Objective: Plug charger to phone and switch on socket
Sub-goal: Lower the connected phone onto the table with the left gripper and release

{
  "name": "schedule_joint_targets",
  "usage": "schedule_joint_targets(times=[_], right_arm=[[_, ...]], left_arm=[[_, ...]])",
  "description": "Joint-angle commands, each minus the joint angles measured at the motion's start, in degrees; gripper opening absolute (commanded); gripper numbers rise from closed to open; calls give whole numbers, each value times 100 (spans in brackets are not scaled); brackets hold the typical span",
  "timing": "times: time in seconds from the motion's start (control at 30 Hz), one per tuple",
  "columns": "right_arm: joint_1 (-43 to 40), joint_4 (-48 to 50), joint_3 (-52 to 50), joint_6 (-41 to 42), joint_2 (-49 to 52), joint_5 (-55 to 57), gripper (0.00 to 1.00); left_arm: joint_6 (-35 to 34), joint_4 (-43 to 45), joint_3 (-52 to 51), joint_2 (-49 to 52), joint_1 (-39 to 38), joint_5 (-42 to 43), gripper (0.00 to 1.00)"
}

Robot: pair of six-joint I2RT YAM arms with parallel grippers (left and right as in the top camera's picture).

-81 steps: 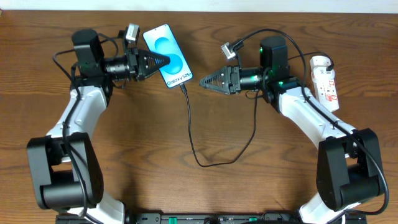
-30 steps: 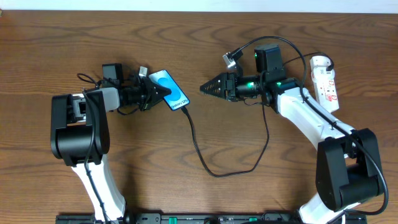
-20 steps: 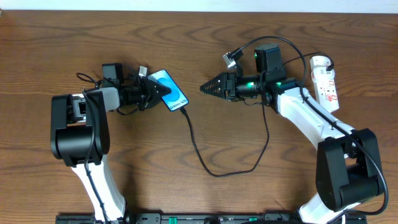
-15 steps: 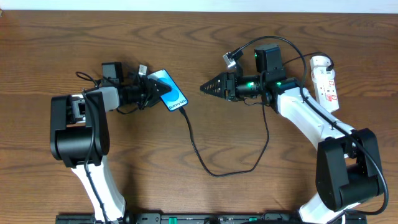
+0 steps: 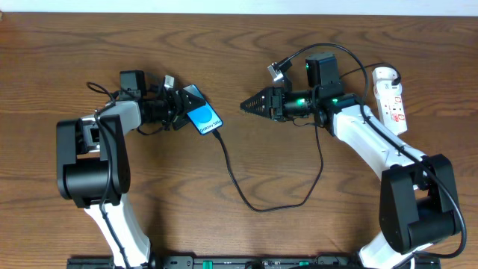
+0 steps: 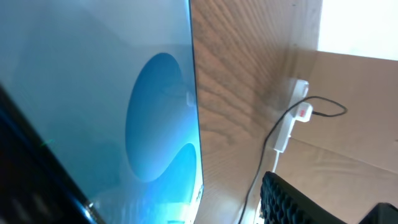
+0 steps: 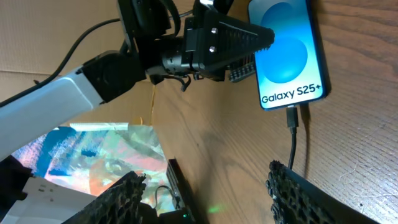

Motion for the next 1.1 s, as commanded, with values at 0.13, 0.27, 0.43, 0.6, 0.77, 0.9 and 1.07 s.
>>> schedule_joint_targets(times=[0.13,0.27,0.43,0.6,0.77,0.9,1.07], right_arm=[[63,0,72,-114,-52,-35,63],[63,0,72,-116,-50,-33,63],[63,0,72,-116,-52,-31,63],[63,-9,72,-118,-52,-11,63],[63,-39,72,-118,-50,13,63],[63,-136,72,-205,-52,87,60],[63,-435,72,-302,-52,378,50]], left_arm=[[254,-627,-221,92,37,-2221,69],[343,-868,-221,22,37,-2575,72],[385,-1150,-221,-2,37,-3053,74],[426,-1300,-221,-9,33,-3366,74],[428,-1338,-216,-282,33,-3738,77],[444,-1375,-181,-981,33,-3733,78],[446,-1792,-37,-2140,33,-3727,78]])
